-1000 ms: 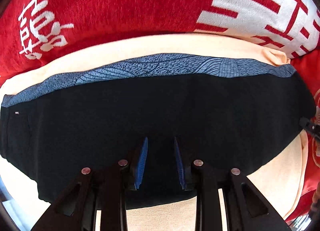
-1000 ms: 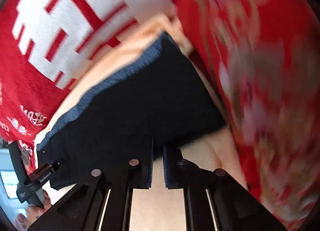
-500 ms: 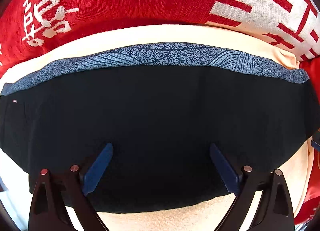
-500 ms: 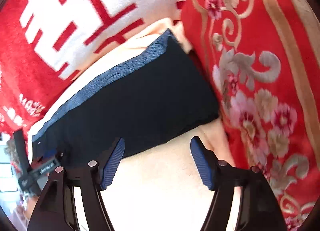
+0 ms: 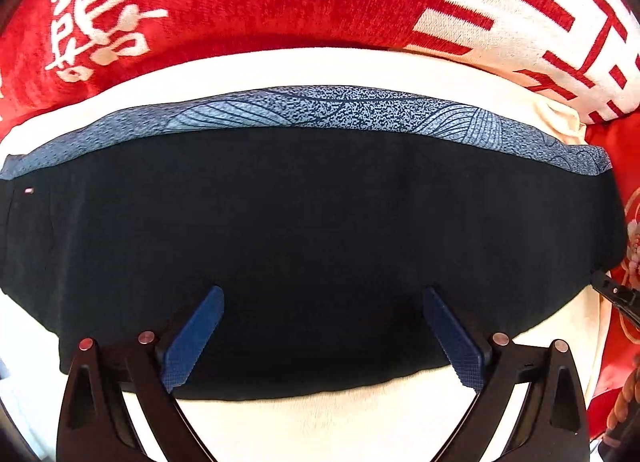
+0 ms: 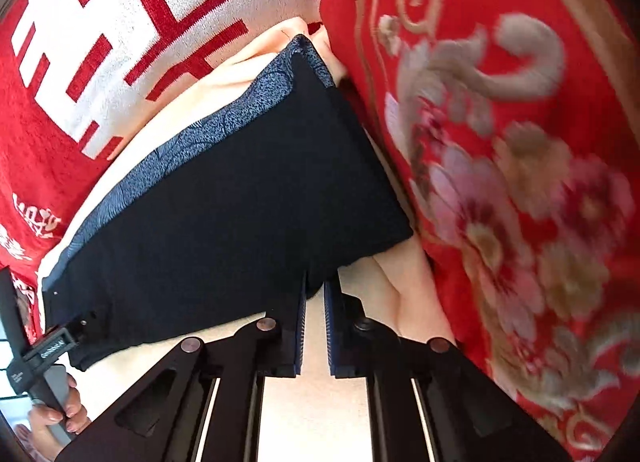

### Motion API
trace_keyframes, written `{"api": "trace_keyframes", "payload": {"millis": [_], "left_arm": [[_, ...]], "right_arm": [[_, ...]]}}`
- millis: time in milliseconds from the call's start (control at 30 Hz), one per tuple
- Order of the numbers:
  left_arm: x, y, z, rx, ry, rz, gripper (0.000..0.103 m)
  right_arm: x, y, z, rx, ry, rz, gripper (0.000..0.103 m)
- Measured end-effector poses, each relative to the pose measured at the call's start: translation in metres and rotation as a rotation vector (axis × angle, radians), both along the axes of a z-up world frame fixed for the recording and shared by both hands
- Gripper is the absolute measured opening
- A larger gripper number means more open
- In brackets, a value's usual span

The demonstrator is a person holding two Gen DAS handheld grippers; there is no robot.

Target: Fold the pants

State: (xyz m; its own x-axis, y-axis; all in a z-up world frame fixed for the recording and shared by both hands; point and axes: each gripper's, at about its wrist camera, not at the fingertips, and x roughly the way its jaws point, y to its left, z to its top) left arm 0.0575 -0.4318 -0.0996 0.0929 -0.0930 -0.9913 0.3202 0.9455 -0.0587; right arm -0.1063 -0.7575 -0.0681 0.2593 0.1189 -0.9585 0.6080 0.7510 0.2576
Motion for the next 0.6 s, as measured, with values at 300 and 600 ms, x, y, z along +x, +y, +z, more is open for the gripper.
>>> {"api": "trace_keyframes", "payload": {"millis": [300, 600], "left_arm": [[0.028, 0.003, 0.026, 0.016, -0.110, -0.004, 0.101], [0.083, -0.023, -0.018, 0.052, -0.121, 0.119, 0.101]], "right_arm": [[0.011, 0.024, 0.027, -0.013, -0.111, 0.107, 0.012], [0.116, 0.023, -0.012, -0.128, -0.081, 0.246, 0.013]]}}
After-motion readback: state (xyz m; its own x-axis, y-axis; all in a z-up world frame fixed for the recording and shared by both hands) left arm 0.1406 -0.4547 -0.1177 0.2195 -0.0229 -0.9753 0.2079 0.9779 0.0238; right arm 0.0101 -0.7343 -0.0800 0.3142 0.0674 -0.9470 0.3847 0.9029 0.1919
